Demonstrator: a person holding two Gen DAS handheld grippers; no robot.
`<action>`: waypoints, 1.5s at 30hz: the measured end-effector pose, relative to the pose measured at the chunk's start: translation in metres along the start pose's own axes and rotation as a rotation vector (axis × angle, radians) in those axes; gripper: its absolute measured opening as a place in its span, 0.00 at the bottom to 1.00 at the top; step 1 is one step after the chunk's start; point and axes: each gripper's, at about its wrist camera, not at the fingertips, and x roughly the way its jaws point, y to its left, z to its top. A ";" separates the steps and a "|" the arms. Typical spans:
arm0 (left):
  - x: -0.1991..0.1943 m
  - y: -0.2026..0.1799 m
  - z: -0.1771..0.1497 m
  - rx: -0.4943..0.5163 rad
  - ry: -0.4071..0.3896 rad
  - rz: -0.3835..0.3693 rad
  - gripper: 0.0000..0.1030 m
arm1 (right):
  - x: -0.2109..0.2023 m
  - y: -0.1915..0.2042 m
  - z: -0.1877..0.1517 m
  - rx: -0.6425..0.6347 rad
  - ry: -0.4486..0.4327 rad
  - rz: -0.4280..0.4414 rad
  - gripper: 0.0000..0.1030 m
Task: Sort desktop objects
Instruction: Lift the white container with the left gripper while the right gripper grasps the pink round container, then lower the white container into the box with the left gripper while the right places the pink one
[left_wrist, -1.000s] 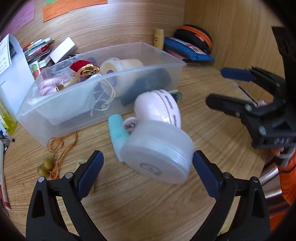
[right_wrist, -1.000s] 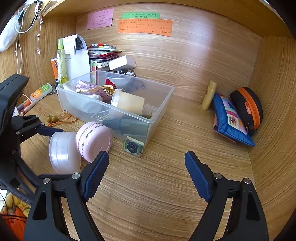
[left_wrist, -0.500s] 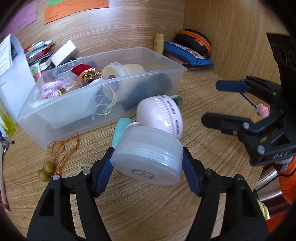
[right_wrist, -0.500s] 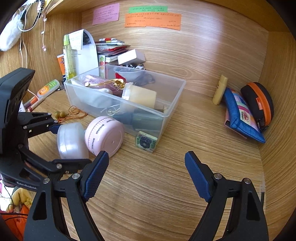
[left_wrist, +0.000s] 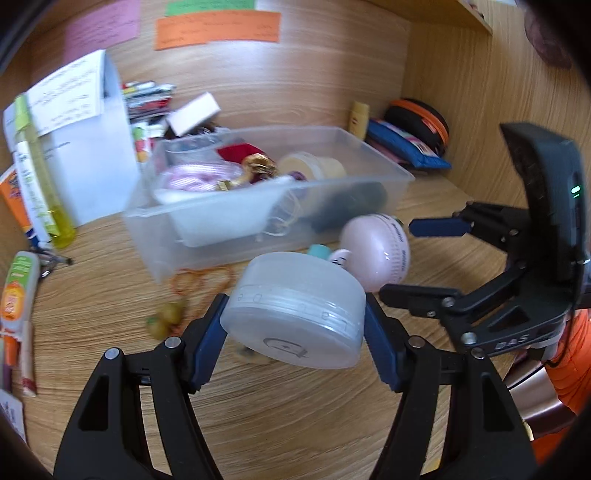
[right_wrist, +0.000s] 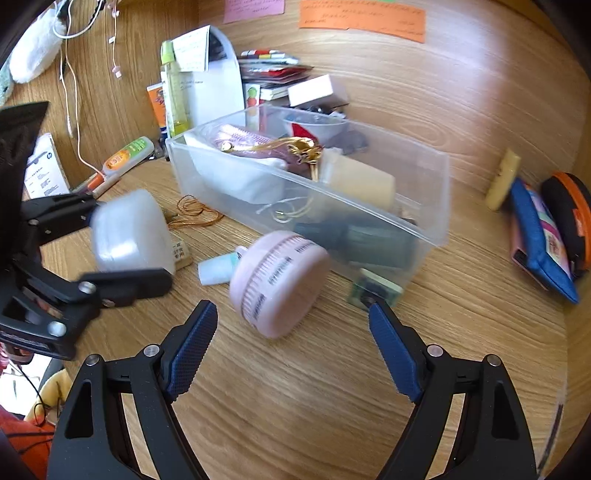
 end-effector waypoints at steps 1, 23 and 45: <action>-0.003 0.004 -0.001 -0.005 -0.009 0.007 0.67 | 0.003 0.002 0.002 0.001 0.005 0.004 0.80; -0.012 0.027 0.000 -0.078 -0.059 0.014 0.67 | 0.017 0.000 0.001 -0.008 0.001 -0.042 0.40; -0.029 0.043 0.063 -0.090 -0.189 0.100 0.67 | -0.057 -0.041 0.050 0.063 -0.209 -0.076 0.40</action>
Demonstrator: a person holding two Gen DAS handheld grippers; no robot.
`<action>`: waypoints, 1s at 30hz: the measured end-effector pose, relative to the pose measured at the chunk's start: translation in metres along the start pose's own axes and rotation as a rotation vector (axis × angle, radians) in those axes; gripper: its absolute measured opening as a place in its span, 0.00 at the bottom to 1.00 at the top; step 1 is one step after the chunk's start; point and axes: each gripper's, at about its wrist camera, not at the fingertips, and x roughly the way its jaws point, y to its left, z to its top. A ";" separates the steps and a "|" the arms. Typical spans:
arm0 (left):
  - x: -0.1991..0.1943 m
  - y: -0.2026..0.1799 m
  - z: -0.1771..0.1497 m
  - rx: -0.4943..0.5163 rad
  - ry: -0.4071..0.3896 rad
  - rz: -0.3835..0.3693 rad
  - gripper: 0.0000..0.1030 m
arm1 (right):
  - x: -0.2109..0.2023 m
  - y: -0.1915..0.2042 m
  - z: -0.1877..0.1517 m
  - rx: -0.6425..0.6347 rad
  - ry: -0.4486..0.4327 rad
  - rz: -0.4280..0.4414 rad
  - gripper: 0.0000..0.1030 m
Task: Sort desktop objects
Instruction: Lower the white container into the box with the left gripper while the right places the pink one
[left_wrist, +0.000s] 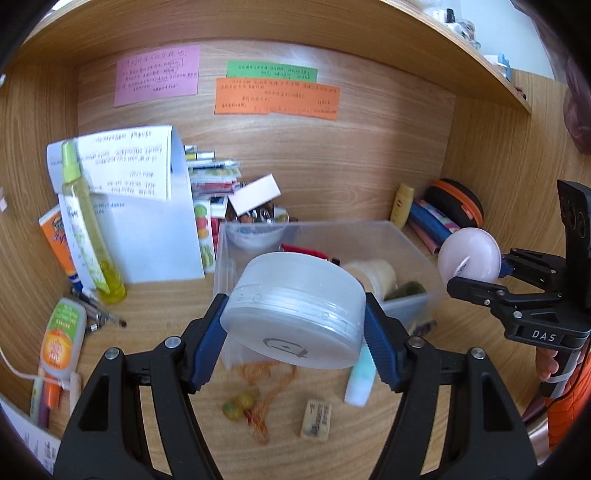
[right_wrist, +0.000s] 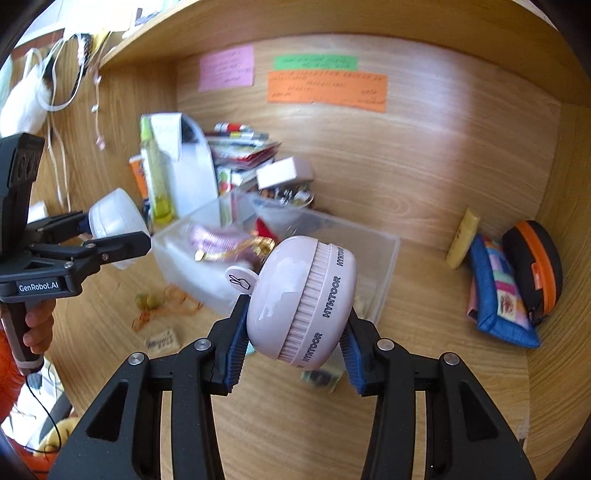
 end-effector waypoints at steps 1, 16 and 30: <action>0.002 0.000 0.004 -0.002 -0.004 0.003 0.67 | 0.002 -0.003 0.004 0.006 -0.003 -0.002 0.40; 0.064 0.028 0.048 -0.078 0.006 0.066 0.67 | 0.067 -0.029 0.050 0.059 0.026 -0.080 0.40; 0.121 0.028 0.042 -0.083 0.090 0.121 0.67 | 0.127 -0.044 0.036 0.176 0.124 -0.123 0.40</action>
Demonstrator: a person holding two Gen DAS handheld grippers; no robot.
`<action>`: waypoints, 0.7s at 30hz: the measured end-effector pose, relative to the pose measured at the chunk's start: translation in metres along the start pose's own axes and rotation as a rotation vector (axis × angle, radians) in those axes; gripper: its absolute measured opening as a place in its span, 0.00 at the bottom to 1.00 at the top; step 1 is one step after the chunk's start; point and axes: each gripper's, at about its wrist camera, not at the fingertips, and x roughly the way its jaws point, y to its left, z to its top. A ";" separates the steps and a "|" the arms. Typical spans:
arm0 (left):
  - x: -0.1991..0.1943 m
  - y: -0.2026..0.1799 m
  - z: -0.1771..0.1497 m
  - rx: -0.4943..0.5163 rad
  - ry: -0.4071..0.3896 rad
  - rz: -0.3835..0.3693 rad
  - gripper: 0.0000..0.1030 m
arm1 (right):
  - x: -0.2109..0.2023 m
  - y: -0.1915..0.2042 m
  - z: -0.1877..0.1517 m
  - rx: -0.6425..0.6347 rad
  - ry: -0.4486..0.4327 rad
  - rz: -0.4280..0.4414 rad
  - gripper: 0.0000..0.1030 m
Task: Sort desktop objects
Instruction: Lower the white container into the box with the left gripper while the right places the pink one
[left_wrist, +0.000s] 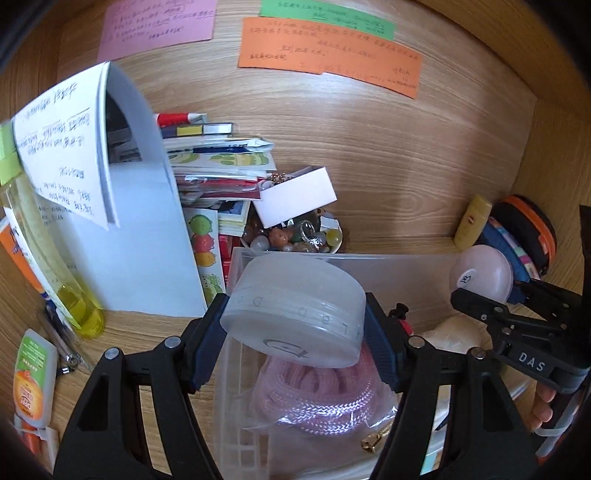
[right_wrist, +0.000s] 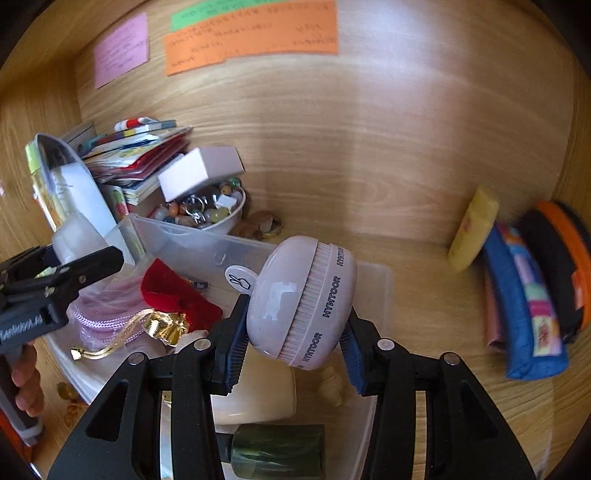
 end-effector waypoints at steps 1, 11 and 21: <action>0.000 -0.002 -0.001 0.011 -0.003 0.004 0.67 | -0.001 -0.001 0.000 0.003 -0.012 0.004 0.40; 0.009 -0.017 -0.010 0.086 -0.002 0.058 0.67 | -0.007 0.011 -0.008 -0.056 -0.041 -0.038 0.40; 0.011 -0.035 -0.023 0.179 -0.014 0.093 0.67 | -0.012 0.018 -0.013 -0.106 -0.071 -0.074 0.58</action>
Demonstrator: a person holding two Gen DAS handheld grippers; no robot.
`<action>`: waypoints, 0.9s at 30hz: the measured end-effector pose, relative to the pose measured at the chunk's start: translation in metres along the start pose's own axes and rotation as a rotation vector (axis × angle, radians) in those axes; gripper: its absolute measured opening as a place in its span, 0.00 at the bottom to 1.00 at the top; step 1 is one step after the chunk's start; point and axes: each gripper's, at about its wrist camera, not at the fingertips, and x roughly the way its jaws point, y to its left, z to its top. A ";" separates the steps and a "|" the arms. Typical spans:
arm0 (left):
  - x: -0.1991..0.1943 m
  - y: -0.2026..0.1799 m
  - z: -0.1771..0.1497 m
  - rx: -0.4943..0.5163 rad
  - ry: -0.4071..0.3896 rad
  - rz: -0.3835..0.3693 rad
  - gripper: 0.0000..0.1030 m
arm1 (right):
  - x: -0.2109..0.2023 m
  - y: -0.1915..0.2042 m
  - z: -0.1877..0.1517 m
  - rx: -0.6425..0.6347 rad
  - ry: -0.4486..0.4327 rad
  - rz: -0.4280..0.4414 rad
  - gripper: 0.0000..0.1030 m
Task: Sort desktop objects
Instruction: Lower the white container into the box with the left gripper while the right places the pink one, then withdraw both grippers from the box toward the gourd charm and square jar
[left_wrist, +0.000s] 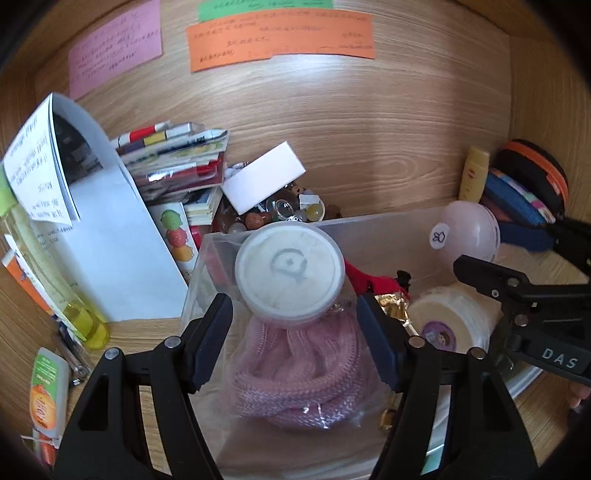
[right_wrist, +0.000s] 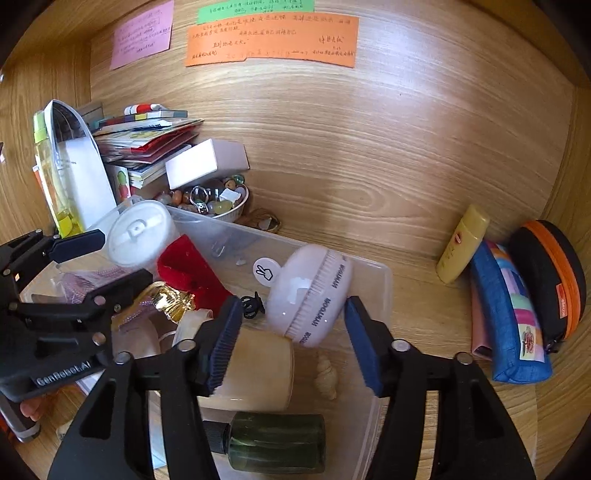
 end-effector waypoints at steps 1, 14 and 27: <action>-0.002 -0.002 0.000 0.009 -0.007 0.005 0.68 | -0.001 0.000 0.000 -0.001 -0.007 -0.001 0.59; -0.031 0.013 0.004 -0.038 -0.073 -0.027 0.92 | -0.029 0.003 0.006 -0.024 -0.110 0.003 0.79; -0.080 0.049 0.007 -0.096 -0.097 -0.010 0.92 | -0.085 -0.008 0.011 -0.027 -0.168 0.017 0.80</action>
